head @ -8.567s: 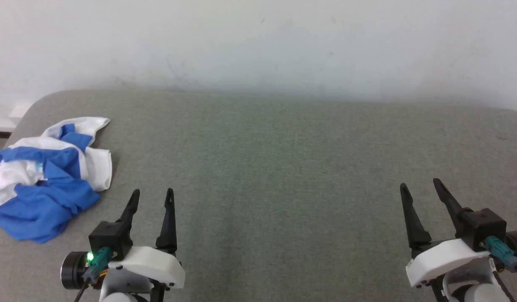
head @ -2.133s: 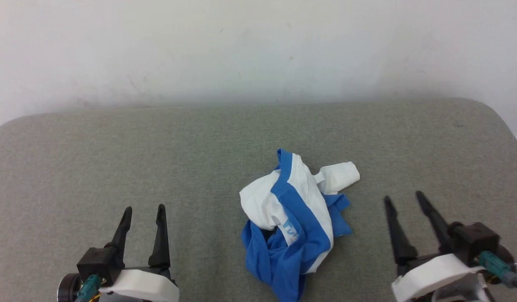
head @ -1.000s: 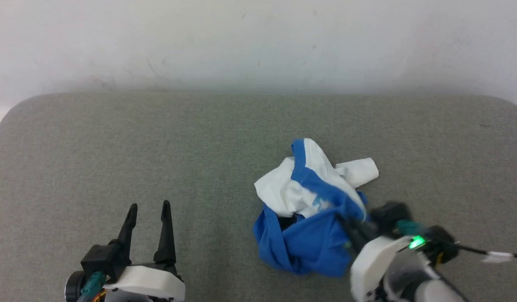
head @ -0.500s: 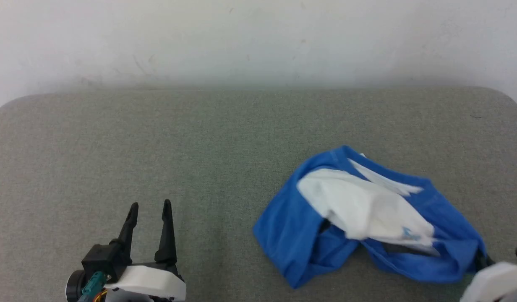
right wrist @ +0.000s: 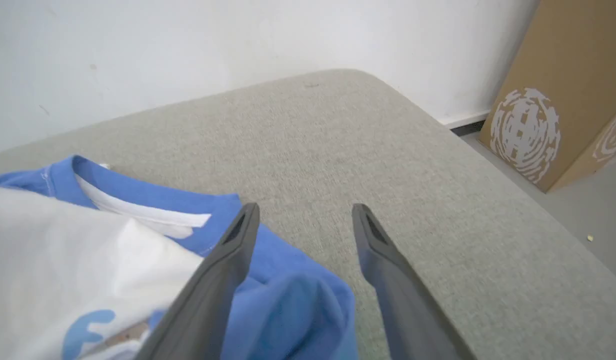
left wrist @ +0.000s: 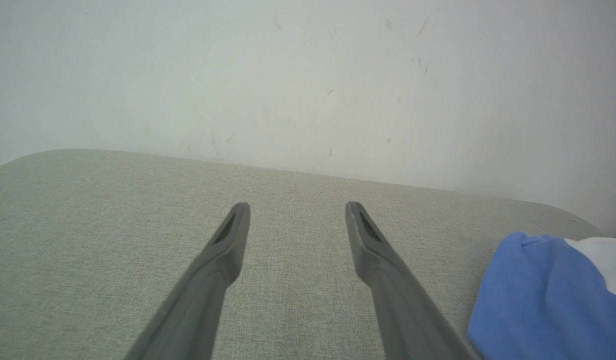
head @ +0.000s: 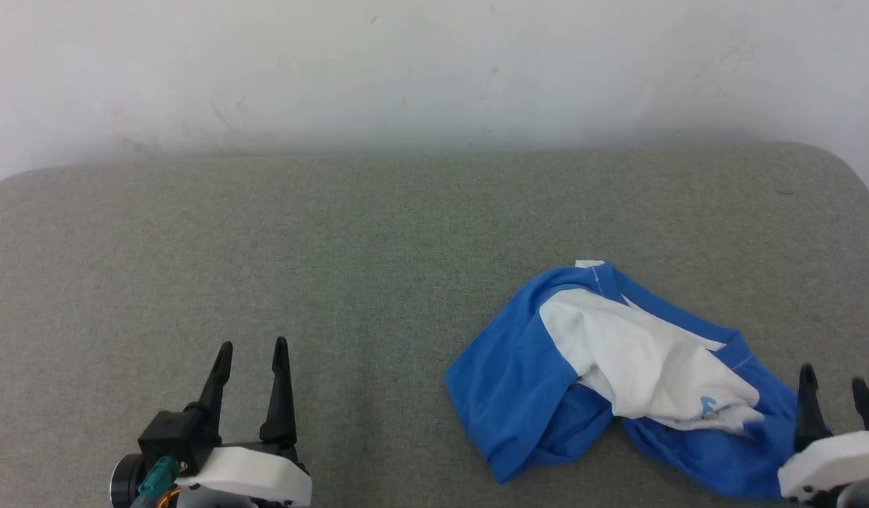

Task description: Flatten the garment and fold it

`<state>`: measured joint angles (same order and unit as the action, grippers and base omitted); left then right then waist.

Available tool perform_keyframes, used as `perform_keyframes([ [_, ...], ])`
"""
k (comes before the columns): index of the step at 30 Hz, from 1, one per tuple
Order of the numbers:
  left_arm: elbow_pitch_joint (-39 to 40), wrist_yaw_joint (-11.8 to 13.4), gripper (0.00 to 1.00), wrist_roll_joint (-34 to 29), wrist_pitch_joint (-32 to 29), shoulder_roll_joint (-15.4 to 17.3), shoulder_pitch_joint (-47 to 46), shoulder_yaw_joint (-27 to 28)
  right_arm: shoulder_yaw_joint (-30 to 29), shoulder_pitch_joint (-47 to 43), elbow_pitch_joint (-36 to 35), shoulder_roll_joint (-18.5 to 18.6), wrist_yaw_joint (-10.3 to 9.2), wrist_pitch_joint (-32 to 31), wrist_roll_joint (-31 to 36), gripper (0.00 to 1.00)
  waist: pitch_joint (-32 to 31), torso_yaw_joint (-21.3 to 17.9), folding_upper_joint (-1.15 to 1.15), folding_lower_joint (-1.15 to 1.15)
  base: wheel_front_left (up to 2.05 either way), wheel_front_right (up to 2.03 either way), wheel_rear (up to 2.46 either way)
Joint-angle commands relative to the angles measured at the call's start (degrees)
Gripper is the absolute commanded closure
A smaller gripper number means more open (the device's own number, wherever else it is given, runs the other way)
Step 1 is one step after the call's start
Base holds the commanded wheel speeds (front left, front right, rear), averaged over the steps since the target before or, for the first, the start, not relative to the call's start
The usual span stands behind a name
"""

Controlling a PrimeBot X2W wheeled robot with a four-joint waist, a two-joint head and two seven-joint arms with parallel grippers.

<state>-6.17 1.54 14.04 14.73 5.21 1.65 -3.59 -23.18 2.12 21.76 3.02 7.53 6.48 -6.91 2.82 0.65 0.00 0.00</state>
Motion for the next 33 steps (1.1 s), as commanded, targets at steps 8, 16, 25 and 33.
perform_keyframes([
  [8,-0.61,-0.53,0.0,-0.68,0.27,-0.42,-0.59,0.46,7.65,-1.47,-7.76,-0.13,-0.04,5.39,-0.61,0.0,-1.45,0.1,0.0,0.0,0.0,0.0,0.0],
  [16,-0.79,-1.69,0.0,-0.89,0.27,-0.89,-1.55,-1.29,15.33,-6.59,-20.88,-0.14,-0.04,2.13,0.6,0.0,-1.37,-0.5,0.0,0.0,0.0,0.0,0.0],
  [25,-9.9,-7.82,0.0,2.11,-11.68,-1.91,-13.47,-14.1,20.93,-8.86,-30.42,-0.14,-0.04,-2.12,0.57,0.0,1.88,-3.35,0.0,0.0,0.0,0.0,0.0],
  [33,-21.77,-8.85,0.0,3.65,-28.1,0.62,-21.88,-20.82,22.69,-8.14,-30.83,-0.14,-0.04,-2.27,0.01,0.0,3.88,-7.7,0.0,0.0,0.0,0.0,0.0],
])
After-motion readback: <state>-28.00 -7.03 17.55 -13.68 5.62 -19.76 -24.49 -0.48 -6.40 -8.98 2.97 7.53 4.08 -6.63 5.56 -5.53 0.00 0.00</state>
